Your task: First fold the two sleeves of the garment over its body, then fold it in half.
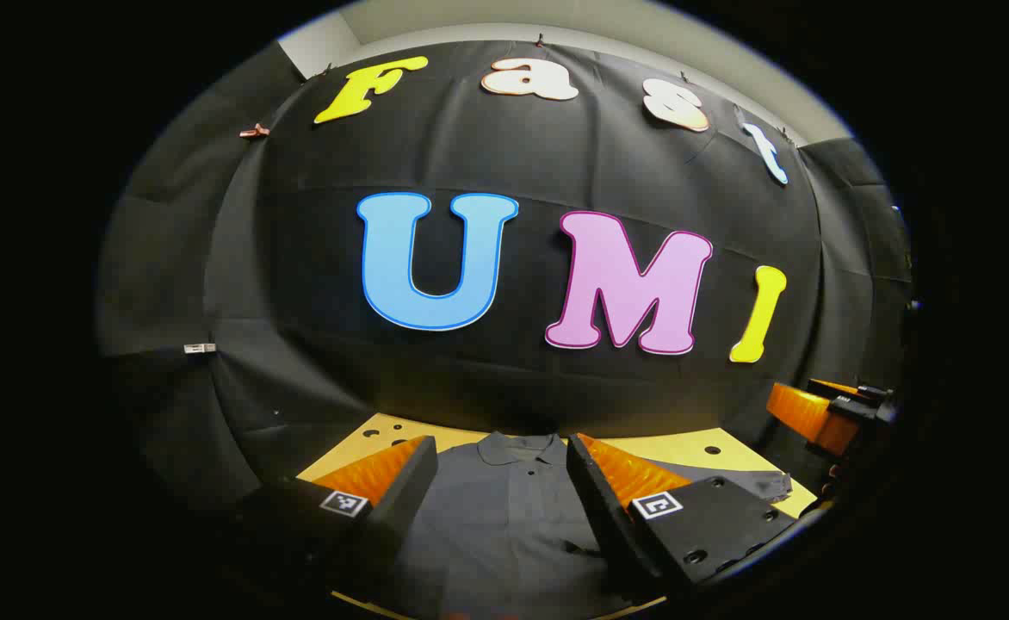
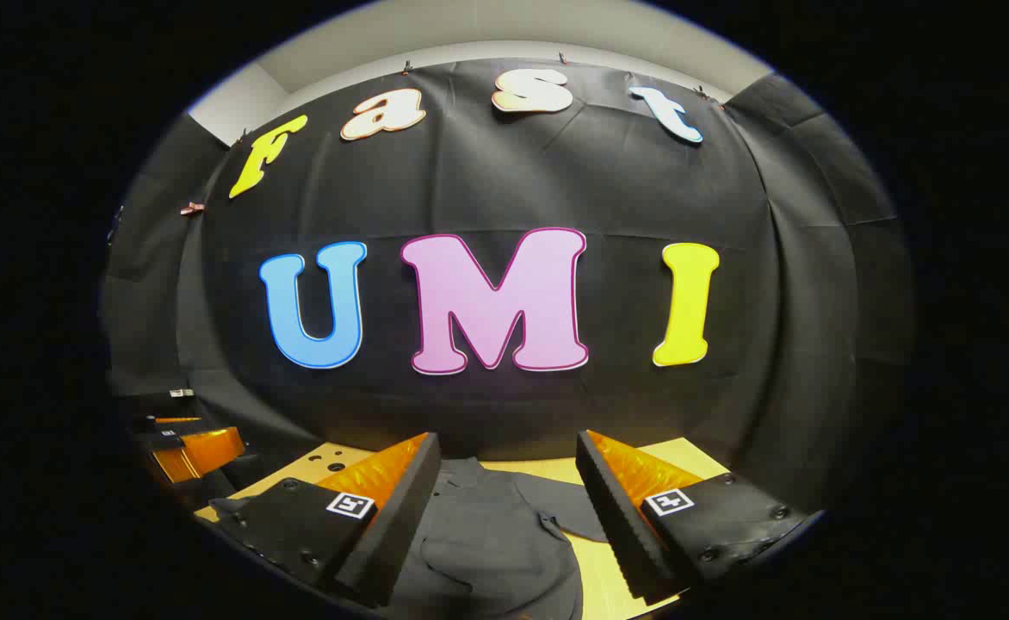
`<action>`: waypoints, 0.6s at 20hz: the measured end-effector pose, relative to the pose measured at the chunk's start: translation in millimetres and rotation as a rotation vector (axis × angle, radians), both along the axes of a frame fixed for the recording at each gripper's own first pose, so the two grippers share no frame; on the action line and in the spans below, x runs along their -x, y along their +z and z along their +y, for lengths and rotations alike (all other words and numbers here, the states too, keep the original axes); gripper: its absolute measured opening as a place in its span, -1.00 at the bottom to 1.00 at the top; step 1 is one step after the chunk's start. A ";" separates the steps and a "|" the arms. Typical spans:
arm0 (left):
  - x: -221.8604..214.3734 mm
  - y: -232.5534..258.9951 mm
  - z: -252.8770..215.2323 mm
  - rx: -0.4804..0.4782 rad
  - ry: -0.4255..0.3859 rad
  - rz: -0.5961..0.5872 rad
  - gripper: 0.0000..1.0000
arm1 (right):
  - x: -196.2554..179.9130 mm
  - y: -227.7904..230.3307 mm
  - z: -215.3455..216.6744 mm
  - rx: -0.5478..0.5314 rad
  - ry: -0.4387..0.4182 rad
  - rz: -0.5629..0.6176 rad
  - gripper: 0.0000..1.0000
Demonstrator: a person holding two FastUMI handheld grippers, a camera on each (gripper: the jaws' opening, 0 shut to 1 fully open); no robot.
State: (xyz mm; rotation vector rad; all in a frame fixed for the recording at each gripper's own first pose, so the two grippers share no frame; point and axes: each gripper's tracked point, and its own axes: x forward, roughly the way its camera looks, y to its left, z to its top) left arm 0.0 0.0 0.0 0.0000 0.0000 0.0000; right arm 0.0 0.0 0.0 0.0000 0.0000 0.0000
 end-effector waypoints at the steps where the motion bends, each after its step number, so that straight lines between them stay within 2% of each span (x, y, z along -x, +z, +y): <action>1: -0.6 -0.2 -1.9 -0.001 -0.006 0.004 0.92 | 0.5 -3.8 0.3 0.002 0.004 0.015 0.96; 7: -4.7 0.3 -12.1 -0.017 -0.012 -0.006 0.91 | 5.0 -11.3 -18.5 -0.007 -0.030 0.045 0.96; 12: -6.4 -4.6 -18.9 -0.029 -0.016 -0.008 0.92 | 3.1 -7.7 -30.3 0.006 -0.039 0.025 0.96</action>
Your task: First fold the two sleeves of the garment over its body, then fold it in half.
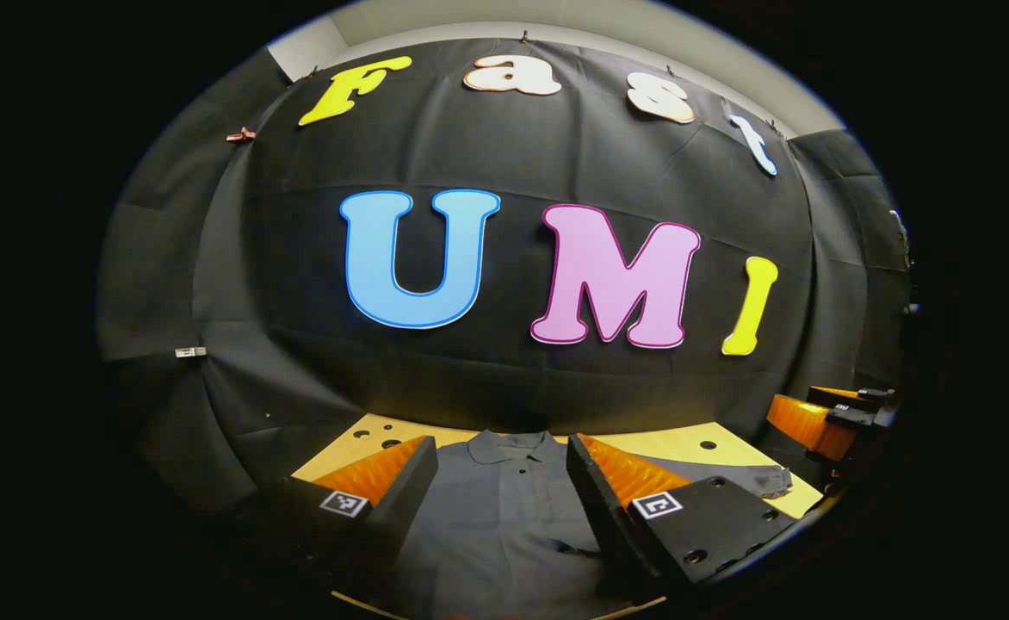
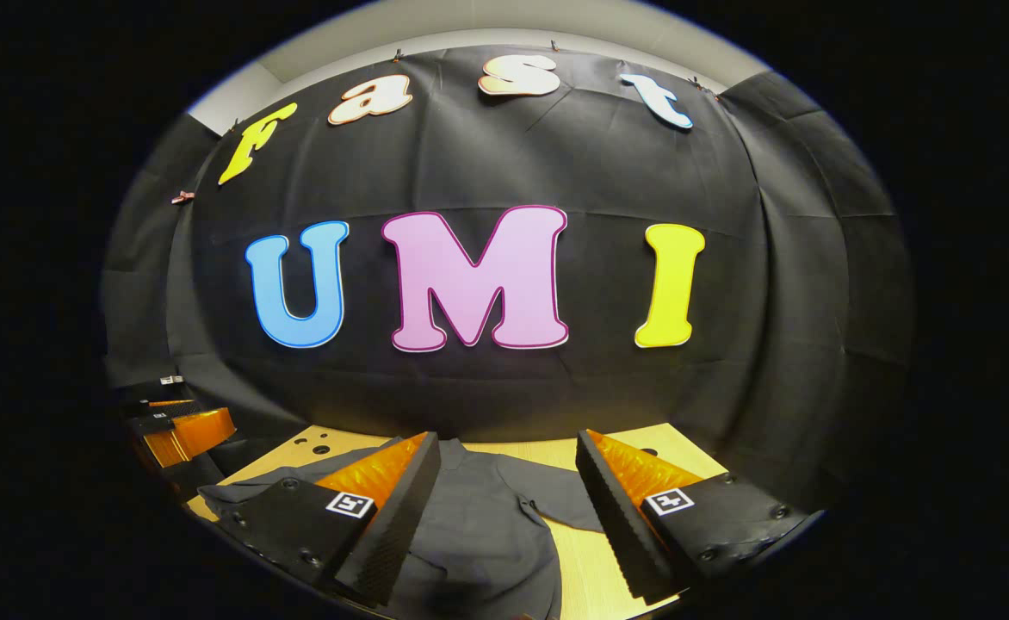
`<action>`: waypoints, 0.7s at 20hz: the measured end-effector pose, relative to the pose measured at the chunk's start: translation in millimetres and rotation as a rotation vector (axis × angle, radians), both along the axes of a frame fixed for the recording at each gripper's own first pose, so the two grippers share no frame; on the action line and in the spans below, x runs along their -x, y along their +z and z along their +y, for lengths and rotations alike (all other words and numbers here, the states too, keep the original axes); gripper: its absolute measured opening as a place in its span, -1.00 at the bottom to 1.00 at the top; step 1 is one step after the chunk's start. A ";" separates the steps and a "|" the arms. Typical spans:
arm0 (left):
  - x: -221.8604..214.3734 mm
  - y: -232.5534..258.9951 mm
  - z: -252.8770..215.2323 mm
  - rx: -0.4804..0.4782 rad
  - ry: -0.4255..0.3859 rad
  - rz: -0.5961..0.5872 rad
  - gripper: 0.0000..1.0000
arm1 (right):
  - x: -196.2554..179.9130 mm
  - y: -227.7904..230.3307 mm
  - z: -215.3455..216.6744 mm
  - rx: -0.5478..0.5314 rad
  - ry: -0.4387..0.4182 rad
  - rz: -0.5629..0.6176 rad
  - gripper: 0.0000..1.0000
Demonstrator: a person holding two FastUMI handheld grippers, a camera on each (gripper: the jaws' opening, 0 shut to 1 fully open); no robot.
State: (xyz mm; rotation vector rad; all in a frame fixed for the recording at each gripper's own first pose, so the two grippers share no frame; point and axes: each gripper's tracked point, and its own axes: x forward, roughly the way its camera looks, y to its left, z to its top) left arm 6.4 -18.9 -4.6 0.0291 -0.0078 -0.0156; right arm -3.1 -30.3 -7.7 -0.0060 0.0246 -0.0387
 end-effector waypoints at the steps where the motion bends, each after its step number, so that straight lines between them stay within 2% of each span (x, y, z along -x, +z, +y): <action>1: 0.6 -0.3 0.1 -0.003 0.003 -0.001 0.92 | -1.2 -0.8 -1.3 -0.005 0.001 0.000 0.96; 6: -0.4 -11.1 1.9 0.008 0.013 0.024 0.92 | -9.5 -6.8 -7.1 -0.006 -0.001 0.013 0.96; 7: -0.6 -12.4 2.1 0.008 0.015 0.029 0.83 | -10.2 -8.6 -7.7 -0.012 0.000 0.018 0.96; 8: -0.5 -14.3 2.3 0.003 0.017 0.032 0.92 | -12.4 -11.3 -9.2 -0.015 -0.001 0.026 0.96; 10: -0.6 -15.6 2.3 -0.008 0.020 0.038 0.92 | -17.2 -21.0 -16.1 -0.009 -0.009 0.056 0.96; 14: -2.1 -25.1 -1.3 -0.038 0.024 0.059 0.91 | -26.4 -42.0 -45.1 0.000 -0.065 0.119 0.96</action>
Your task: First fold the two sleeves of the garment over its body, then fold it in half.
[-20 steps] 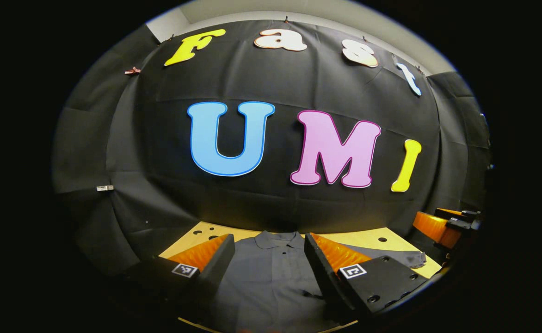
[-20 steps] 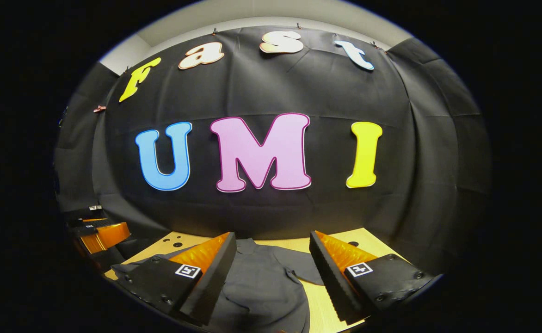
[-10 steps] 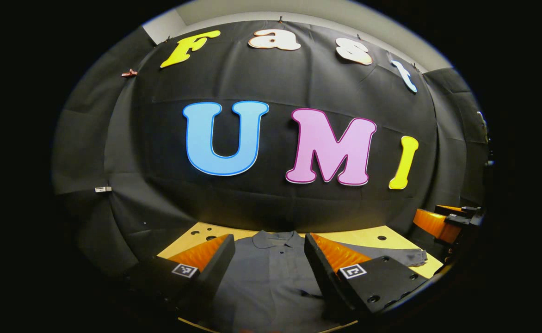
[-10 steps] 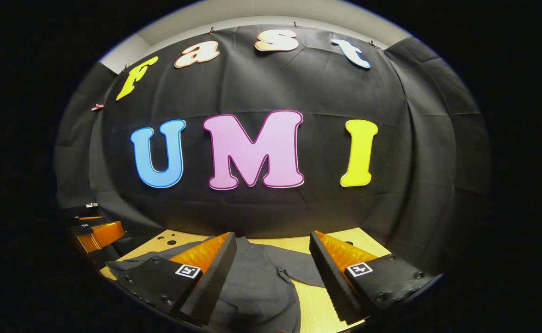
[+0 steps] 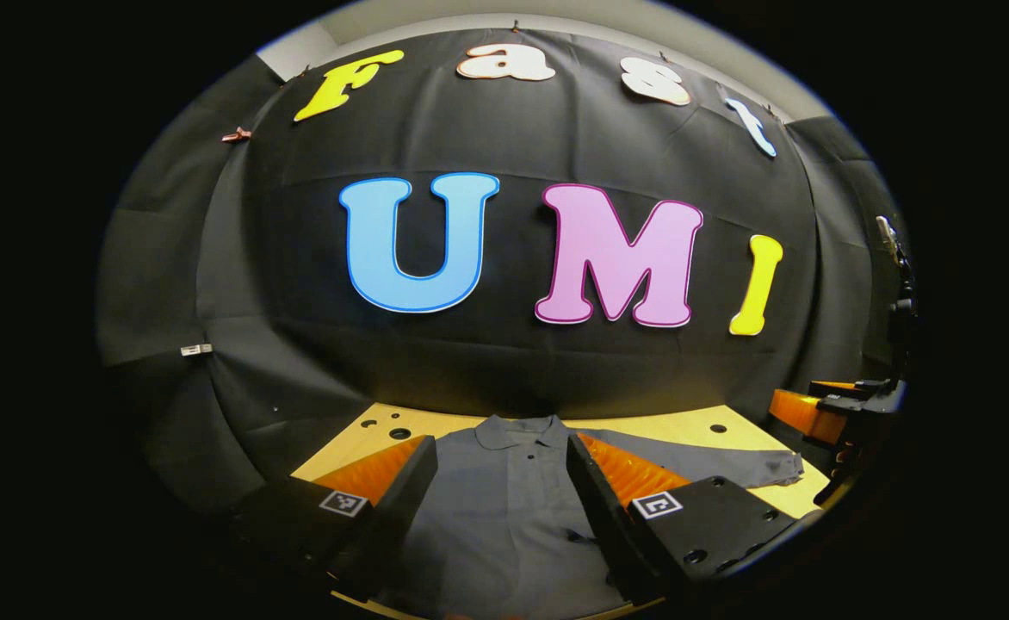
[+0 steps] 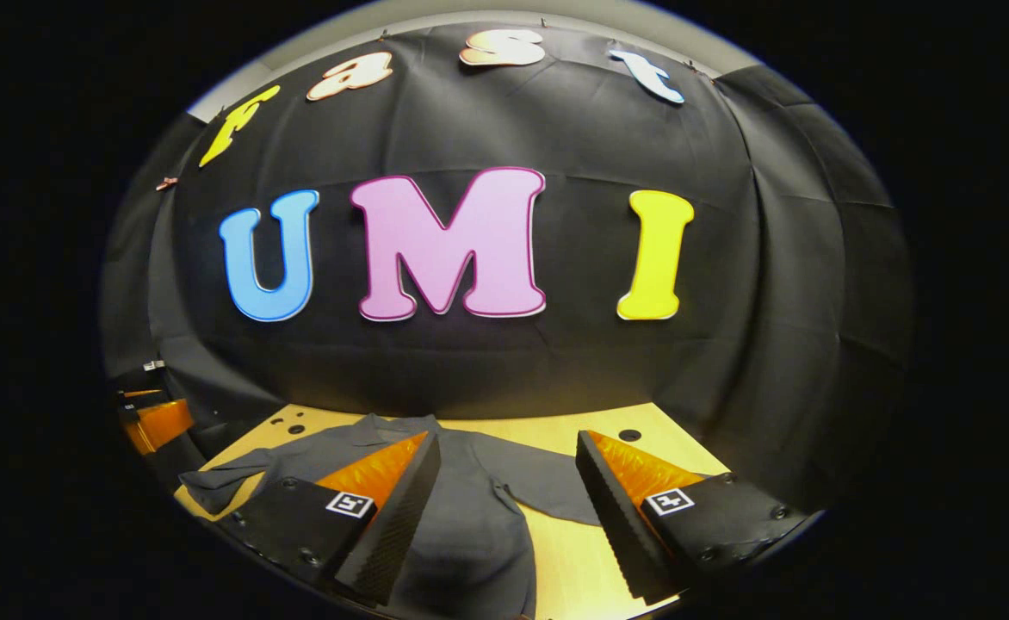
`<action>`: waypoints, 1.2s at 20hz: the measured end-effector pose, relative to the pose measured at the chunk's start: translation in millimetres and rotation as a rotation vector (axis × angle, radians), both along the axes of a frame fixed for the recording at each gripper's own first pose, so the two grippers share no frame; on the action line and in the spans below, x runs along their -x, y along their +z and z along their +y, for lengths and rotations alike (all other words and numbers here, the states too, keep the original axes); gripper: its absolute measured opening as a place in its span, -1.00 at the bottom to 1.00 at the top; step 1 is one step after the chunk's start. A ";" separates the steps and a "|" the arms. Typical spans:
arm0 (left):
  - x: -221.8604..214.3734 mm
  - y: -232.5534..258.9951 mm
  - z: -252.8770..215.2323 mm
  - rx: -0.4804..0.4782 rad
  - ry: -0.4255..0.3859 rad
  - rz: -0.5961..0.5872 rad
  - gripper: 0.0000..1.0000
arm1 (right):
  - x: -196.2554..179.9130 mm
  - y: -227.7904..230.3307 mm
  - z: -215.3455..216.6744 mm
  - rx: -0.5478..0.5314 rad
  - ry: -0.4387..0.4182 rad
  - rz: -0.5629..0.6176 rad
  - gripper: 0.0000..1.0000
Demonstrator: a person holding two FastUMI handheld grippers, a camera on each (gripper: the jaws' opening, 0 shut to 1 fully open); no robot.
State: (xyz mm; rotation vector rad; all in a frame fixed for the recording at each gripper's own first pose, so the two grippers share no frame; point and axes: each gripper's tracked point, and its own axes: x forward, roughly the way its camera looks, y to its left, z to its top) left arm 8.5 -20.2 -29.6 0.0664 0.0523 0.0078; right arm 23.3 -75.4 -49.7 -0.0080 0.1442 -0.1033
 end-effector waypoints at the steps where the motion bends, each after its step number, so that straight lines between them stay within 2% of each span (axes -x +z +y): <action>1: -0.4 -1.0 -2.1 -0.003 -0.003 0.005 0.92 | -2.3 -3.9 -7.6 -0.007 -0.011 0.012 0.96; 9: -10.3 -19.5 -3.5 -0.002 0.012 0.053 0.92 | -19.7 -48.5 -75.7 -0.077 -0.129 0.143 0.95; 21: -23.8 -43.3 -10.2 -0.025 0.049 0.121 0.91 | -26.4 -144.1 -230.9 -0.176 -0.439 0.365 0.98; 24: -24.8 -49.5 -12.4 -0.039 0.058 0.142 0.92 | -28.6 -170.0 -261.0 -0.173 -0.494 0.421 0.99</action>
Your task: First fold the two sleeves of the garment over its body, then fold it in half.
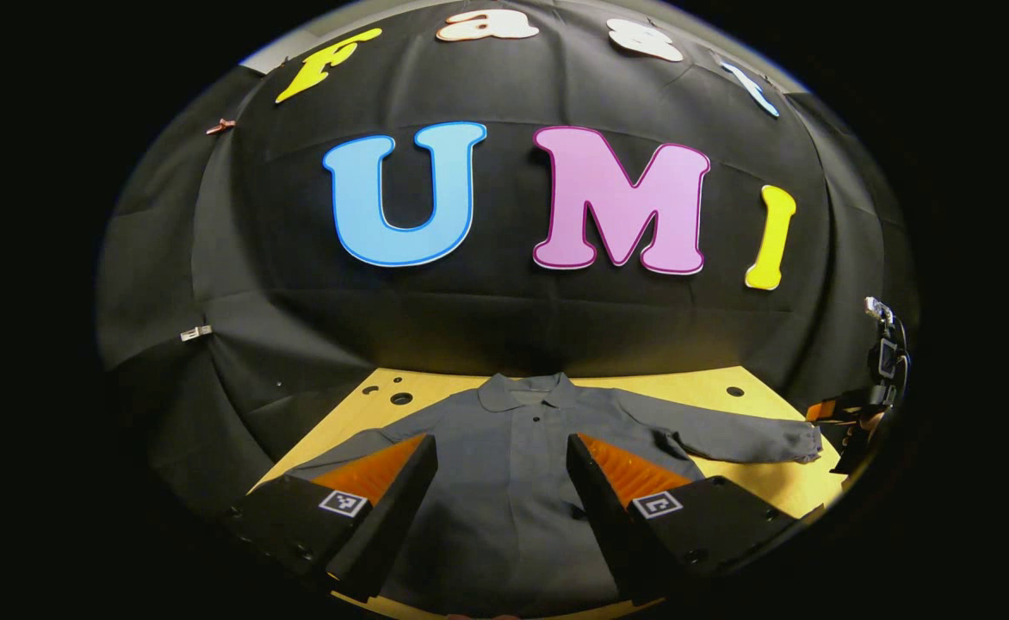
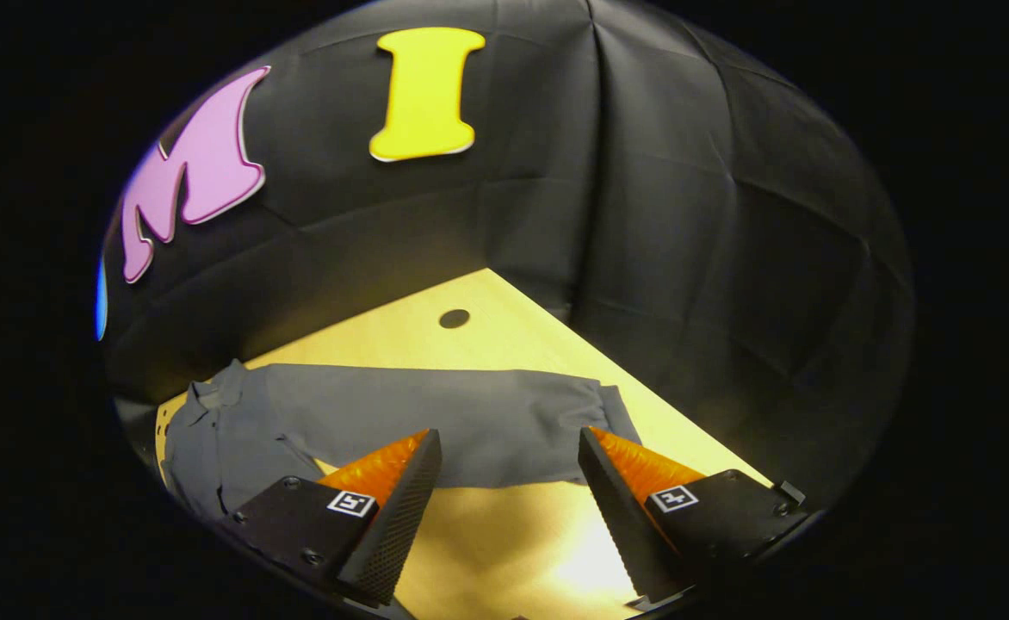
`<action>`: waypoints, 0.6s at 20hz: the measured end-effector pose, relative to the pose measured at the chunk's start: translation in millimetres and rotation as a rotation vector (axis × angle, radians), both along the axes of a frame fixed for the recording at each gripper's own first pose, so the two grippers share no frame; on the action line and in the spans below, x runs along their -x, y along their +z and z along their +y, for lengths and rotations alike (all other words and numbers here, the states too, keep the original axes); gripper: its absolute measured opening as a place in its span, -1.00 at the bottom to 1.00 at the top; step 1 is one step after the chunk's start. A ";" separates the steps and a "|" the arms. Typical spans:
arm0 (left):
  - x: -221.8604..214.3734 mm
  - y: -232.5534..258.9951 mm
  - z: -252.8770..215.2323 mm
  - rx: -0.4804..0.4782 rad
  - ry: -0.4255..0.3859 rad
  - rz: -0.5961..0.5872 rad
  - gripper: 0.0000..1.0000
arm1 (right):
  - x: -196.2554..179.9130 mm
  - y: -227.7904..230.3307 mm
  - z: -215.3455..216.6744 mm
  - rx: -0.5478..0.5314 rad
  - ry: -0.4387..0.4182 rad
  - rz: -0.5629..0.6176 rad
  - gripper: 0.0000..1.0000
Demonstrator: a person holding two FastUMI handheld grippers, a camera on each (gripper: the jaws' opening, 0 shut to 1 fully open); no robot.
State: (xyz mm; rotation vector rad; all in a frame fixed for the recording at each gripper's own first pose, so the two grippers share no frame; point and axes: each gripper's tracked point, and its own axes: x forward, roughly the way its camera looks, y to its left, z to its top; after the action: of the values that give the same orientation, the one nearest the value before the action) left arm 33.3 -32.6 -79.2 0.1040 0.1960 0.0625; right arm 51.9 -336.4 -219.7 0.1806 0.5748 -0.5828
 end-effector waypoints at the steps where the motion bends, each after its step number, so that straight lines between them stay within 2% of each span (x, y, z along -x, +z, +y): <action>1: -0.4 0.0 -1.0 -0.007 0.003 0.003 0.92 | 0.1 -9.6 -8.7 0.002 -0.014 0.024 0.98; 7: -1.8 -10.4 -3.3 -0.025 0.013 0.044 0.92 | -1.0 -60.1 -52.1 -0.061 -0.096 0.137 0.99; 12: -2.5 -17.2 -6.8 -0.038 0.012 0.067 0.92 | -5.0 -84.5 -82.9 -0.121 -0.160 0.197 0.99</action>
State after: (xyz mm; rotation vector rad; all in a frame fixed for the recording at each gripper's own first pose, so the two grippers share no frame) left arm 35.8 -39.5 -96.4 0.1430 0.2621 0.0750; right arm 57.0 -419.3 -304.2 0.2879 0.7922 -0.7266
